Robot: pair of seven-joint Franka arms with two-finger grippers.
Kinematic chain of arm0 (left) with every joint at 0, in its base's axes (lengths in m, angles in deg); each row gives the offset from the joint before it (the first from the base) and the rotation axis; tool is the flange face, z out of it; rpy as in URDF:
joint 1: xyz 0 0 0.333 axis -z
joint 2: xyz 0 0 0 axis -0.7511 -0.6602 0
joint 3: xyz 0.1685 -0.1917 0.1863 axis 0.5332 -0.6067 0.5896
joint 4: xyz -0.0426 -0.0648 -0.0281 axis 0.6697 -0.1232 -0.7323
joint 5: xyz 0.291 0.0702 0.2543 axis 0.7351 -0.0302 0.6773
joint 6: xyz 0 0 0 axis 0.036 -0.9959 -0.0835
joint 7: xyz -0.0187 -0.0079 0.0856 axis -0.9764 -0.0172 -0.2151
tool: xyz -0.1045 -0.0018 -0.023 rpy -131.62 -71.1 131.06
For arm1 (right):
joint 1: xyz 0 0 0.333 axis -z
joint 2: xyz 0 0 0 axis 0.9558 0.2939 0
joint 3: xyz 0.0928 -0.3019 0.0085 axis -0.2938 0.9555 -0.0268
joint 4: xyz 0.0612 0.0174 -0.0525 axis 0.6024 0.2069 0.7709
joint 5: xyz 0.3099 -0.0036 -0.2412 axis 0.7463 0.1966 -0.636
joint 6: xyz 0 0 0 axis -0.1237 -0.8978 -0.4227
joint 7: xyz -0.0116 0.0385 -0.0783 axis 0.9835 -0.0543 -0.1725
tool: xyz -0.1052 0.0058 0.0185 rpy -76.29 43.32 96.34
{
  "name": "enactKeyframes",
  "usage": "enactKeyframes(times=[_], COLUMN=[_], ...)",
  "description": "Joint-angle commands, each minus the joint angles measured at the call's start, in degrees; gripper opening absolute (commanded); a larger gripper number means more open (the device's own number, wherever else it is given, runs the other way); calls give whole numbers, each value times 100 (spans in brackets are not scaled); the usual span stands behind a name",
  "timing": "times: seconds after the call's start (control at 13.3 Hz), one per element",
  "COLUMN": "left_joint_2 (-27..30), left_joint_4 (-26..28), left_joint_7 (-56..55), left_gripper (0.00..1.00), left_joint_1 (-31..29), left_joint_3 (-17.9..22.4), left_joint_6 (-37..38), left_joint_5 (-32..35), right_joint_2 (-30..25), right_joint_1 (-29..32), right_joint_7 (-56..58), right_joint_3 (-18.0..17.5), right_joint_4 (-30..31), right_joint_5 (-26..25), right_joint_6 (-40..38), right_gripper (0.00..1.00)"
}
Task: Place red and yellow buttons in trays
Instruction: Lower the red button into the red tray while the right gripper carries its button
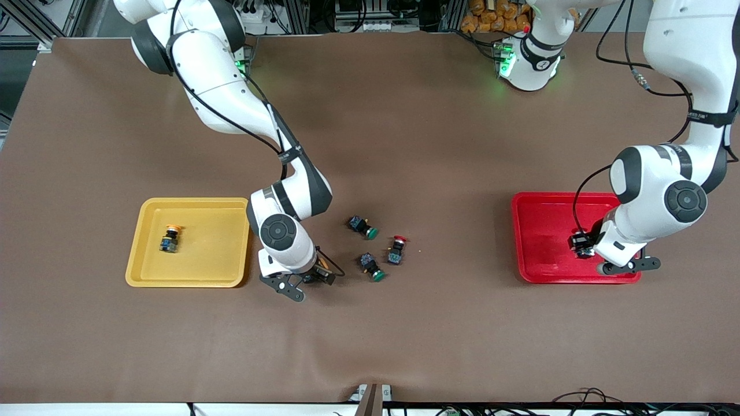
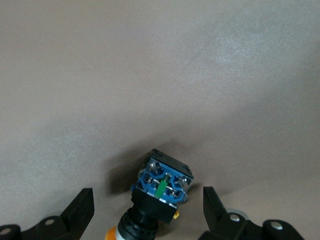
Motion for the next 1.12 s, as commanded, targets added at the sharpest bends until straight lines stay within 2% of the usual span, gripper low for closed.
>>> enactKeyframes(times=[0.0,0.15,0.3,0.53,0.67,0.82,1.05], left_joint_2=[-148,-236,-333,-412,-430,-404,-369], left_joint_4=[119,119,119,137,233,356,392], left_joint_7=[363,363,363,354,285,266,275], left_gripper=[0,0,0,0,0,0,0], left_joint_1=[-383,-437,-437,-507,-516,-543,-639], left_joint_3=[-72,-72,-72,-72,-72,-81,-90], left_joint_6=[-305,-323,-314,-270,-235,-156,160], left_joint_5=[112,112,104,104,104,95,95], right_joint_2=[104,104,95,-290,-615,-1212,-2494], right_joint_1=[-8,18,27,80,132,281,728], right_joint_7=[-235,-236,-227,-122,88,544,1535], right_joint_3=[-4,-4,-4,-4,-4,-4,-4], right_joint_4=[-129,-129,-138,-147,-278,-436,-402], right_joint_5=[42,42,42,69,51,69,174], right_joint_6=[-30,-30,-30,-406,-1580,-2504,-3735], right_gripper=[69,30,1,0,0,0,0])
